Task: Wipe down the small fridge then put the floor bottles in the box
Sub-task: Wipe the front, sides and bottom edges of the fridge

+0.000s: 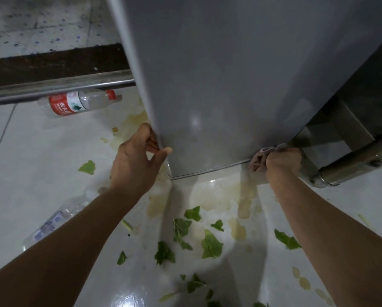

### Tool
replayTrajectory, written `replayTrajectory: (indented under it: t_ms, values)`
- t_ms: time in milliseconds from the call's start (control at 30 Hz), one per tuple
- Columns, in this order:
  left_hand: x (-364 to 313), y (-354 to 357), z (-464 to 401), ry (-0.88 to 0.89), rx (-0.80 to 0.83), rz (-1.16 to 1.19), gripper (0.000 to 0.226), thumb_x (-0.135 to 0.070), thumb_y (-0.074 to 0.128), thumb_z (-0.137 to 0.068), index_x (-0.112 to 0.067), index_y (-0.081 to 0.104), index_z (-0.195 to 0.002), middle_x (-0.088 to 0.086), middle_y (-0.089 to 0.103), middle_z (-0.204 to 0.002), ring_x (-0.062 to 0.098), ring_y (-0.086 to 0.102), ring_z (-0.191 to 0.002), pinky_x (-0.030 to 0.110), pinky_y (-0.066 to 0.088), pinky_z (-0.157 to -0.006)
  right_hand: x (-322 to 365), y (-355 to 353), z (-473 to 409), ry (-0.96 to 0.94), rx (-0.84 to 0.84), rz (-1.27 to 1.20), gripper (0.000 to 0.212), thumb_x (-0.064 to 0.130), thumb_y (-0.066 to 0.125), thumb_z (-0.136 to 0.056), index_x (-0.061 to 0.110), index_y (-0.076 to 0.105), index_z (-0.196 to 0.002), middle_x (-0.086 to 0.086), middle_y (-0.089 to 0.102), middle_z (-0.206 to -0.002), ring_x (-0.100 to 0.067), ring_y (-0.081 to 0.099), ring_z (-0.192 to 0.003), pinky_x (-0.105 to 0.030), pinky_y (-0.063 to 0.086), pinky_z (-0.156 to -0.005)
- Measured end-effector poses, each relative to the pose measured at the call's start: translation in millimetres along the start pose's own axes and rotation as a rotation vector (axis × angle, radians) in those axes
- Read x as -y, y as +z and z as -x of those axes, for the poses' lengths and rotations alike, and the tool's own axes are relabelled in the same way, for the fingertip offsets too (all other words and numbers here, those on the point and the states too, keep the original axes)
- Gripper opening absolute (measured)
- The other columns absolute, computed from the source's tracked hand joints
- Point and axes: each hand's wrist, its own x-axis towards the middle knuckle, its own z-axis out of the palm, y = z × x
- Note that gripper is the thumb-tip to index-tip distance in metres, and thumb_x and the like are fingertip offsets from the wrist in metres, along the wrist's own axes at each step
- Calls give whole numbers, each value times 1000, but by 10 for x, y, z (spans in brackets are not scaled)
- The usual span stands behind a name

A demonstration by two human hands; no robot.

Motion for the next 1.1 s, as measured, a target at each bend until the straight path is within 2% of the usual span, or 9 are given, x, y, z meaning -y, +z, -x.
replayTrajectory:
  t_ms: [100,167,300,533,667,767,833,1033,1100]
  values:
    - [29,-29,-23,15,35,-23,28,-30,69,-79,-14,51,-93,-16,56,-77,7,59,-72,29,50,-68,16,66,315,35,62,50,27,-4,40,-89,11,43,-67,-2,49,-69,-16,50,-59,-17,40,-49]
    - [36,-52,-40,33,49,-34,28,-30,69,-79,-15,52,-95,-15,56,-78,8,59,-73,33,53,-69,-77,170,540,67,-17,-58,28,-9,46,-80,16,46,-69,-2,57,-74,-8,55,-60,-10,42,-57]
    - [36,-67,-53,44,75,-50,31,-29,69,-80,-15,52,-102,-12,57,-83,12,61,-77,40,55,-74,-192,327,892,46,14,12,28,-10,50,-77,16,41,-71,-1,54,-81,-18,50,-77,-25,43,-82]
    - [48,-76,-83,15,92,-56,31,-34,69,-79,-19,51,-99,-7,64,-85,19,65,-82,42,54,-74,-232,389,1099,-33,14,74,40,-12,49,-80,19,29,-63,-22,63,-102,-35,58,-97,-20,32,-80]
    - [42,-76,-82,2,95,-78,30,-37,68,-79,-22,50,-98,-8,65,-85,18,65,-82,40,54,-73,-208,412,1167,-7,20,80,34,-13,47,-81,15,35,-66,-21,62,-98,-34,57,-93,-5,31,-65]
    - [39,-83,-84,3,102,-85,31,-38,67,-79,-22,49,-99,-5,66,-87,19,65,-82,41,54,-73,-239,468,1218,13,43,104,29,-12,47,-81,13,38,-68,-10,56,-86,-29,56,-88,-9,29,-65]
    - [43,-92,-95,4,114,-92,32,-38,67,-79,-21,49,-100,-5,66,-88,19,65,-82,41,54,-73,-262,508,1287,39,95,120,19,-9,50,-81,10,45,-81,-6,53,-83,-30,58,-88,-14,37,-64]
    - [60,-127,-117,43,149,-76,36,-37,68,-79,-17,52,-106,-1,66,-90,22,65,-85,43,53,-74,-338,649,1551,45,142,270,12,1,60,-83,2,61,-95,-17,67,-103,-33,62,-100,-29,45,-81]
    - [66,-147,-128,64,158,-66,39,-36,68,-79,-15,52,-108,0,66,-91,24,65,-86,44,53,-74,-372,711,1643,59,157,258,8,2,61,-82,5,63,-89,-18,68,-100,-34,63,-98,-32,48,-80]
